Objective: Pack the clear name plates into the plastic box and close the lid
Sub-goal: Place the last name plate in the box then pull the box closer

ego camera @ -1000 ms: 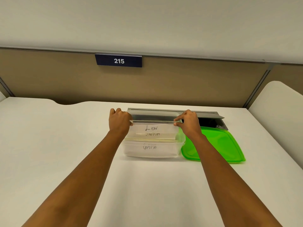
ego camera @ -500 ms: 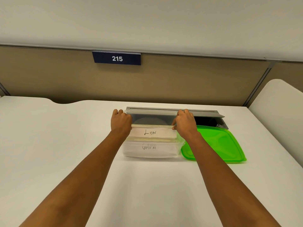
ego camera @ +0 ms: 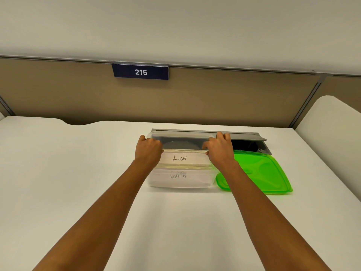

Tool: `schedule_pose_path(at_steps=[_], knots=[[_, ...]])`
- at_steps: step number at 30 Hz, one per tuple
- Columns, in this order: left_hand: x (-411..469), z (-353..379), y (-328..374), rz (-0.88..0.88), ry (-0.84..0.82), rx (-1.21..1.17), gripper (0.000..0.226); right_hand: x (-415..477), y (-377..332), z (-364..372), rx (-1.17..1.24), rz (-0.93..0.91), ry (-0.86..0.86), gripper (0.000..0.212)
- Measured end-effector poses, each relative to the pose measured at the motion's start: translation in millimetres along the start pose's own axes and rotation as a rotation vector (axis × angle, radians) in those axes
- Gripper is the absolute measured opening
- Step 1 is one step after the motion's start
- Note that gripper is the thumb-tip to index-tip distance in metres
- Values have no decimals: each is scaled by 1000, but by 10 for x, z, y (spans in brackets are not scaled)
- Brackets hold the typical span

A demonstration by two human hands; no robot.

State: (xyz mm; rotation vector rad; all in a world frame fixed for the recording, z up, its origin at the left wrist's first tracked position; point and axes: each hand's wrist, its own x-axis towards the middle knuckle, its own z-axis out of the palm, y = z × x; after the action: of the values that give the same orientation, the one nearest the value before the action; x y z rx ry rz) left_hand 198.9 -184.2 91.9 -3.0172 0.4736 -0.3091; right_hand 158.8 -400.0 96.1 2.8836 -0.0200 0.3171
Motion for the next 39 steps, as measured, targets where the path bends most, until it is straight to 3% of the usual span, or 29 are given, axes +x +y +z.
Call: schedule_pose_path(at_steps=[6, 9, 14, 17, 21, 24, 32, 39], knots=[[-24, 15, 20, 7, -3, -25, 34, 15, -2, 16, -10, -3, 3, 27], [-31, 8, 5, -2, 22, -52, 37, 6, 29, 28, 103, 14, 21, 28], [-87, -11, -87, -56, 241, -260, 36, -15, 116, 6, 811, 291, 279, 27], [-105, -17, -129, -233, 322, -593, 40, -31, 138, 14, 1167, 464, 302, 31], [-53, -11, -211, -545, 136, -1238, 53, -34, 178, 101, 1620, 673, 139, 46], [-34, 57, -277, -596, -12, -1537, 59, -46, 196, 198, 1734, 728, 50, 52], [-59, 296, -317, -565, -184, -1879, 66, -68, 76, 383, 2059, 699, -63, 59], [-64, 376, -272, -488, -226, -2042, 60, -108, 5, 446, 2278, 651, -123, 54]])
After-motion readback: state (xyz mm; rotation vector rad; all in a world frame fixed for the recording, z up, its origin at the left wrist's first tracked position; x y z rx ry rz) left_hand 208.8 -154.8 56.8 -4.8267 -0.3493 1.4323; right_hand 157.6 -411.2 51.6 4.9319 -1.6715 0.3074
